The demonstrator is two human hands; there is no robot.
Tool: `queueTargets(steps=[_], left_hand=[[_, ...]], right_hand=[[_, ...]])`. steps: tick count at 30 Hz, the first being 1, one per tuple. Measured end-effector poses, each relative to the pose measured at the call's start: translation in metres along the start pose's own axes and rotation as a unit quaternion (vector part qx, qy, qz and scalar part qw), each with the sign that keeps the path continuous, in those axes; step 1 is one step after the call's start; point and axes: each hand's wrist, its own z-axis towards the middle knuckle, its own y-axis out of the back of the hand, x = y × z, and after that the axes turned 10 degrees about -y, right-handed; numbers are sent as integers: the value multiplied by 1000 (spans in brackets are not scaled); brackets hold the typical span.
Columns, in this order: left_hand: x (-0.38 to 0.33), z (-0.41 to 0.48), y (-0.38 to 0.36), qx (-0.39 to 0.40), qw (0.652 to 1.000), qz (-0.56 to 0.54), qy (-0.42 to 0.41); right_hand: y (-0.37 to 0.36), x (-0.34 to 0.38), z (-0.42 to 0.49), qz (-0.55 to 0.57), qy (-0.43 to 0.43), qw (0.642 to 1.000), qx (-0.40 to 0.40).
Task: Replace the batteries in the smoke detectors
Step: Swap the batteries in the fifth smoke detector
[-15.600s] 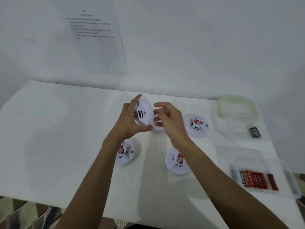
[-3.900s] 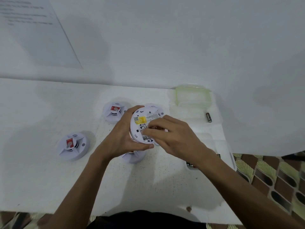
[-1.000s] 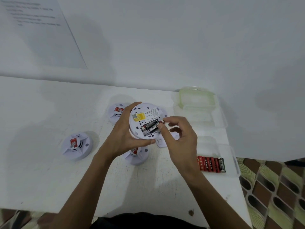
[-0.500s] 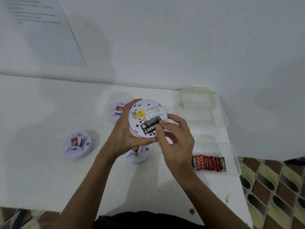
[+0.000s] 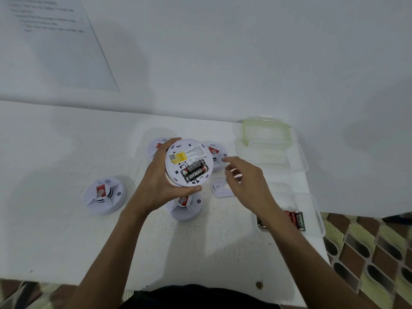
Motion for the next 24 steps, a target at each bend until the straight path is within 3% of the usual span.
queueTargets(steps=[4,10,18,21,24], left_hand=[[0,1,3,-4,1000,5,7],[1,1,4,-3,1000,4,5],[8,-2,3,5,1000,6,3],[9,-2,4,5,1000,10,2],[10,-2,4,4,1000,12,-3]], right_hand=[[-5,-23,20,-282,47,951,116],[-20,-35,37,-416,68,888,183],[-21,-33,43,-388,85,904,156],[-15,-28,41,-284,67,944,156],[-4,-19,38,-123,-11,977,172]])
